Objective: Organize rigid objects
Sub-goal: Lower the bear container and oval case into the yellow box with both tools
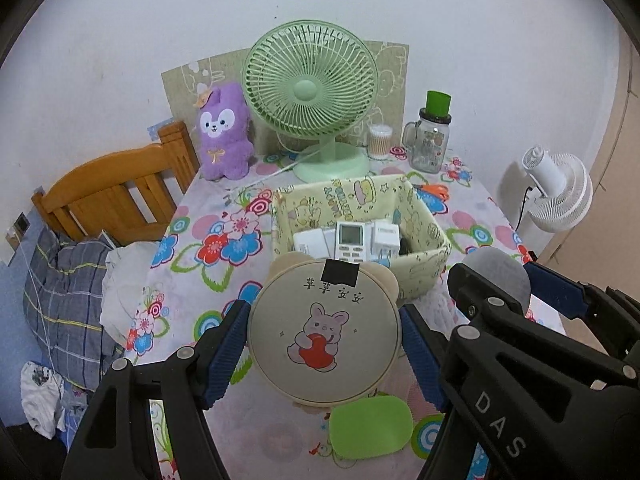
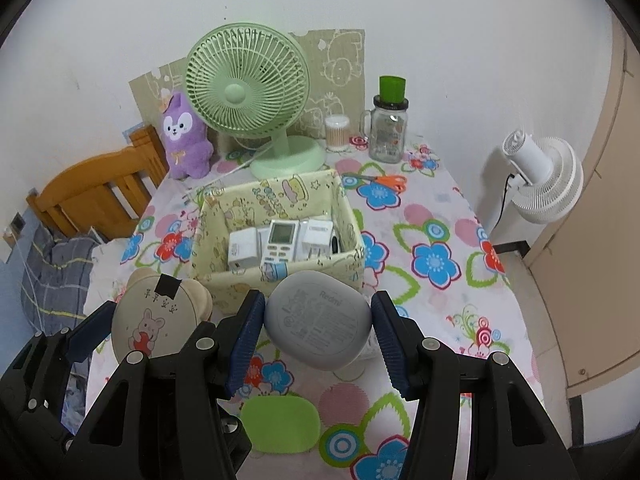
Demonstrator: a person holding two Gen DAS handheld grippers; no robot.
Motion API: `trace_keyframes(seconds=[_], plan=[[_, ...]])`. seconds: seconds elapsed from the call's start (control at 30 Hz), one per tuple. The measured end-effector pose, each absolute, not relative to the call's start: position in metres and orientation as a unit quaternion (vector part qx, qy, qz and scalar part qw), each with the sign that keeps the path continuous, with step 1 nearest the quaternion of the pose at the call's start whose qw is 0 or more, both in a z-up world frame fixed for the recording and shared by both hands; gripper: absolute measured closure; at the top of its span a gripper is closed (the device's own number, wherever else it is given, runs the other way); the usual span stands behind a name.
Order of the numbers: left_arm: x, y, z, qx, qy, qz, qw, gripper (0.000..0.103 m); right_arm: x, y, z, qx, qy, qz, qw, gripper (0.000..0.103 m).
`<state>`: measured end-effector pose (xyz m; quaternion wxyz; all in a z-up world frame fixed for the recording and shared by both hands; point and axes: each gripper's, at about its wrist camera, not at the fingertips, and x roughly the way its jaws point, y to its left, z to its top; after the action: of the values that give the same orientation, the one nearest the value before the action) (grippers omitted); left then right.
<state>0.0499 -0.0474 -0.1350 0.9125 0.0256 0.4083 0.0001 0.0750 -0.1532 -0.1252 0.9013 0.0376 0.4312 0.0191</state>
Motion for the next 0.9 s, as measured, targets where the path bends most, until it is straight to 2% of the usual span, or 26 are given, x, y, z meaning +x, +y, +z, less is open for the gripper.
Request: trace_keyframes(seconds=[0.33,0.9], plan=[[0.068,-0.049,-0.121,0.020,0.390,-0.002,0.921,0.027,0.095,-0.157,-0.109,0.027,0.414,0.020,0.910,0.045],[0.121,-0.037,-0.127,0.014,0.397,0.013,0.917,0.027,0.152,-0.144,-0.115,0.020,0.420,0.035,0.906,0.045]])
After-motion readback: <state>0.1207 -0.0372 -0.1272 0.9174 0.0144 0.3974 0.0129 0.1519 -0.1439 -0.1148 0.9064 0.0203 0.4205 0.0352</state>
